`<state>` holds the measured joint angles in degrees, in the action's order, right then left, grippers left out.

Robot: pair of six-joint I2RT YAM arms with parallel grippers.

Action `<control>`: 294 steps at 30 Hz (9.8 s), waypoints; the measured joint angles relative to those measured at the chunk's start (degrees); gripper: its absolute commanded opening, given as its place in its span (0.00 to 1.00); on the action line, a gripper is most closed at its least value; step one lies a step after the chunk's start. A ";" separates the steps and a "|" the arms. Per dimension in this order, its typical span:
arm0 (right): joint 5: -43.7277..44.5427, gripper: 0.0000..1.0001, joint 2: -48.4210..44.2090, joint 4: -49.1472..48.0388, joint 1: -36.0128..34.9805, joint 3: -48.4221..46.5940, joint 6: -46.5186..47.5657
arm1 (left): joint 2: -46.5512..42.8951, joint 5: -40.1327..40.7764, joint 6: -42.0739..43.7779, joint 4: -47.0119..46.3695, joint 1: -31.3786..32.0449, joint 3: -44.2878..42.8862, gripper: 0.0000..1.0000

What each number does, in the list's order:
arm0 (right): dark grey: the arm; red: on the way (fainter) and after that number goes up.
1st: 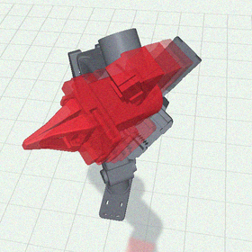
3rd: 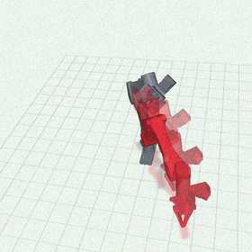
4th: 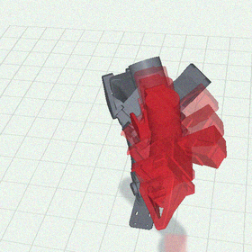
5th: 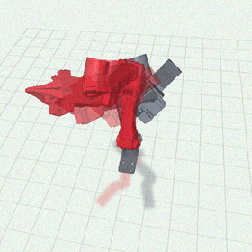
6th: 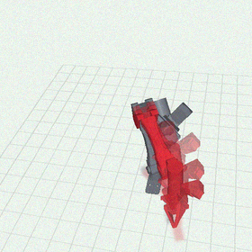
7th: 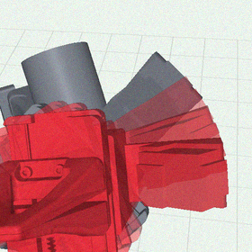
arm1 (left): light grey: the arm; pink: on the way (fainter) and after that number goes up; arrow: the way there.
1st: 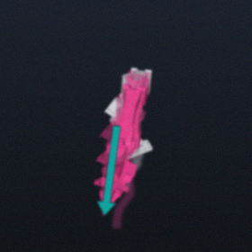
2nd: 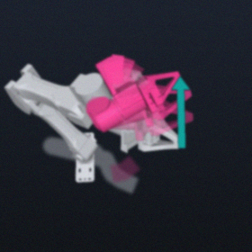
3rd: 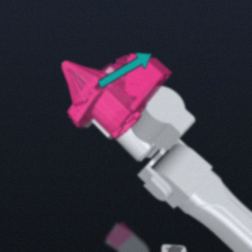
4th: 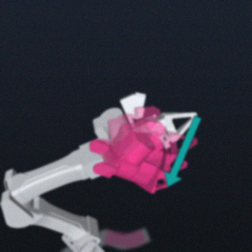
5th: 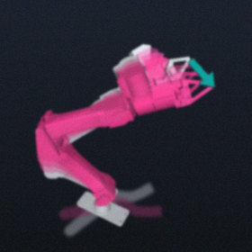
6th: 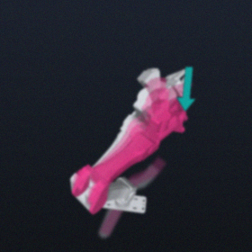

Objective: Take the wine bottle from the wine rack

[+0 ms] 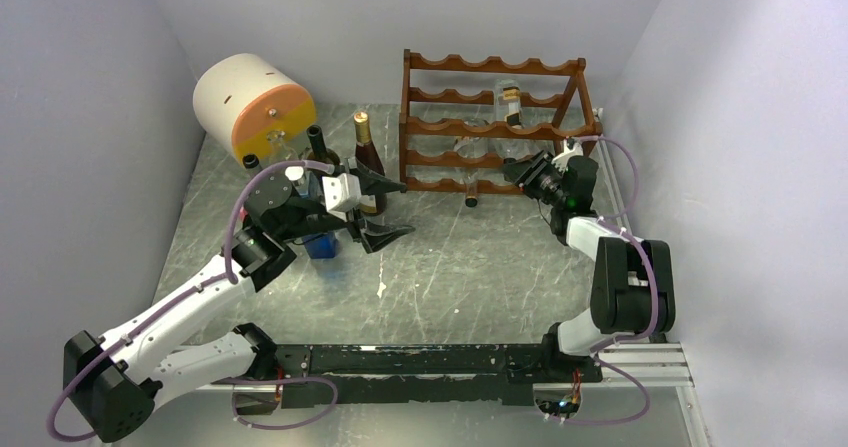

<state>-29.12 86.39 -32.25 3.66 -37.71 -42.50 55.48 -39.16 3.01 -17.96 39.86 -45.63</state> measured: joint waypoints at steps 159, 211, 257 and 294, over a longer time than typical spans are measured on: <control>-5.22 0.82 -37.92 56.06 0.63 -12.33 6.54 | 71.01 40.74 52.52 -49.35 19.76 -29.29 0.18; 4.31 0.88 -31.04 52.50 0.61 -17.99 14.67 | 52.57 65.83 47.45 -53.09 34.29 -10.88 0.07; 1.40 0.89 -19.93 46.60 -18.88 -17.57 14.73 | 6.62 70.51 2.19 -36.68 14.75 29.66 0.07; 5.07 0.90 -20.72 50.84 -18.91 -17.57 18.08 | -11.10 65.53 -8.52 -18.32 13.90 26.95 0.99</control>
<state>-24.05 65.67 18.59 -15.25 -55.29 -24.43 44.38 26.37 -5.52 -36.27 53.76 -18.68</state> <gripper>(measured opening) 0.895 0.995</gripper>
